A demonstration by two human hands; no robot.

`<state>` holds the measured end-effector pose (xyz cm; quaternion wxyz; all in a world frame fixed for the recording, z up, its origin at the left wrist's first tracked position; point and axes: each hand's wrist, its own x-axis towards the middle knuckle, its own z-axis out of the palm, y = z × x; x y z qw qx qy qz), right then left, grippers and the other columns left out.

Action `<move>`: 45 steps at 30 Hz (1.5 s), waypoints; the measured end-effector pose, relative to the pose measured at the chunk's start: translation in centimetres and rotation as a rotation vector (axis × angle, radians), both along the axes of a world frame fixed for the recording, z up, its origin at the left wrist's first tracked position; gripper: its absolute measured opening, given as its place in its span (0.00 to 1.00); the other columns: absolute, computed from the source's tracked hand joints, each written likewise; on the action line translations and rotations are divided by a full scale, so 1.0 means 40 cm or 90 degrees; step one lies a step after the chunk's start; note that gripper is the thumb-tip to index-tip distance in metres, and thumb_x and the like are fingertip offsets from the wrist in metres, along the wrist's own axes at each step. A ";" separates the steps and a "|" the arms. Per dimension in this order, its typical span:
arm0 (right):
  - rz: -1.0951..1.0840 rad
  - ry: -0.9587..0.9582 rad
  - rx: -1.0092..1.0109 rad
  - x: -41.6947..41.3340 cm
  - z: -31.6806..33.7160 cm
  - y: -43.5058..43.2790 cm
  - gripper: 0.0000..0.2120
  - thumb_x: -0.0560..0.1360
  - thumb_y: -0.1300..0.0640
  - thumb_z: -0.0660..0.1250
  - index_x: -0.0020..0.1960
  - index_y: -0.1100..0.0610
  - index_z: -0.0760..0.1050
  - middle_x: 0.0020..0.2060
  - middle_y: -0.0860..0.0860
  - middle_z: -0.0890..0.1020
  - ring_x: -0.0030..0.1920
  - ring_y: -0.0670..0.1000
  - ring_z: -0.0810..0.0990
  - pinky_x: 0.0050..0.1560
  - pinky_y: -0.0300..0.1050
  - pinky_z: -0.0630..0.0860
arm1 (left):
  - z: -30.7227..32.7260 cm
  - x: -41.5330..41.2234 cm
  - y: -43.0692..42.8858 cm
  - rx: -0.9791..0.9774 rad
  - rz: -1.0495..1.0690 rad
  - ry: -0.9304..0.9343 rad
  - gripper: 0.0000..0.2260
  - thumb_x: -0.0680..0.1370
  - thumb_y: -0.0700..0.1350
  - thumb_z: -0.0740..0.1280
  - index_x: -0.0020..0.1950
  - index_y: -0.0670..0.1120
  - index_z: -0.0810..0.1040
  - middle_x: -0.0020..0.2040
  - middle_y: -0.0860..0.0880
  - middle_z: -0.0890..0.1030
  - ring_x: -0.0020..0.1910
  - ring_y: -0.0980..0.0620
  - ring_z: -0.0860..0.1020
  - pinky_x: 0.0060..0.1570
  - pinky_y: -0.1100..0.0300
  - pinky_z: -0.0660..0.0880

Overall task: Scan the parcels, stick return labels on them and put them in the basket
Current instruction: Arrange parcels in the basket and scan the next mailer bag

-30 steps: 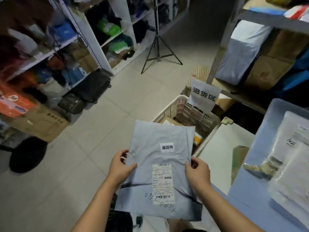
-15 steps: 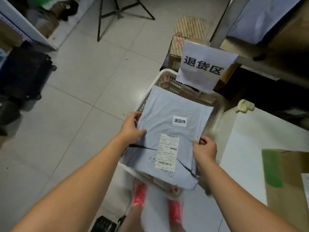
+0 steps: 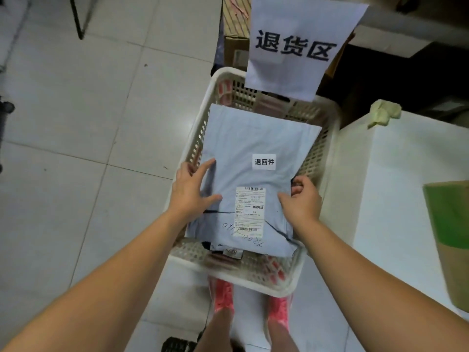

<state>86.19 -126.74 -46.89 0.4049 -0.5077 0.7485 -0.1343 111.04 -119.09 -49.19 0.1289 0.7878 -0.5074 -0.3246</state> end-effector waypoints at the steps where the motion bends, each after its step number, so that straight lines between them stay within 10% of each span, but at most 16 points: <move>1: 0.005 0.010 -0.001 0.002 0.002 -0.002 0.13 0.70 0.62 0.74 0.51 0.54 0.74 0.33 0.46 0.75 0.31 0.44 0.72 0.27 0.27 0.67 | 0.007 -0.001 -0.006 0.012 -0.007 -0.012 0.39 0.67 0.58 0.77 0.74 0.65 0.61 0.59 0.48 0.64 0.58 0.47 0.67 0.59 0.49 0.72; 13: 0.020 0.083 0.000 -0.036 0.086 0.006 0.17 0.73 0.57 0.71 0.60 0.54 0.74 0.50 0.51 0.80 0.49 0.53 0.79 0.48 0.49 0.77 | 0.099 -0.002 -0.025 0.039 -0.056 -0.164 0.35 0.72 0.55 0.74 0.76 0.58 0.62 0.66 0.45 0.67 0.64 0.45 0.68 0.58 0.48 0.72; 23: 0.359 0.343 -0.092 -0.125 0.547 0.042 0.21 0.75 0.55 0.67 0.67 0.50 0.70 0.63 0.50 0.75 0.64 0.54 0.71 0.62 0.51 0.69 | 0.525 -0.095 -0.060 -0.033 -0.223 -0.361 0.35 0.72 0.55 0.73 0.76 0.52 0.62 0.73 0.45 0.66 0.71 0.44 0.64 0.61 0.47 0.69; 33: 0.295 0.422 -0.166 -0.377 1.059 0.077 0.24 0.75 0.54 0.66 0.70 0.48 0.67 0.65 0.49 0.73 0.67 0.54 0.69 0.61 0.50 0.68 | 1.051 -0.396 -0.098 -0.136 -0.336 -0.413 0.30 0.72 0.53 0.71 0.72 0.52 0.66 0.70 0.48 0.70 0.70 0.45 0.66 0.62 0.48 0.70; 45: 0.219 0.415 -0.149 -0.942 1.204 0.152 0.25 0.77 0.53 0.67 0.71 0.49 0.65 0.66 0.50 0.73 0.68 0.54 0.69 0.64 0.51 0.68 | 1.246 -0.948 -0.063 -0.151 -0.369 -0.425 0.25 0.76 0.53 0.67 0.72 0.53 0.67 0.66 0.51 0.73 0.68 0.47 0.69 0.60 0.51 0.68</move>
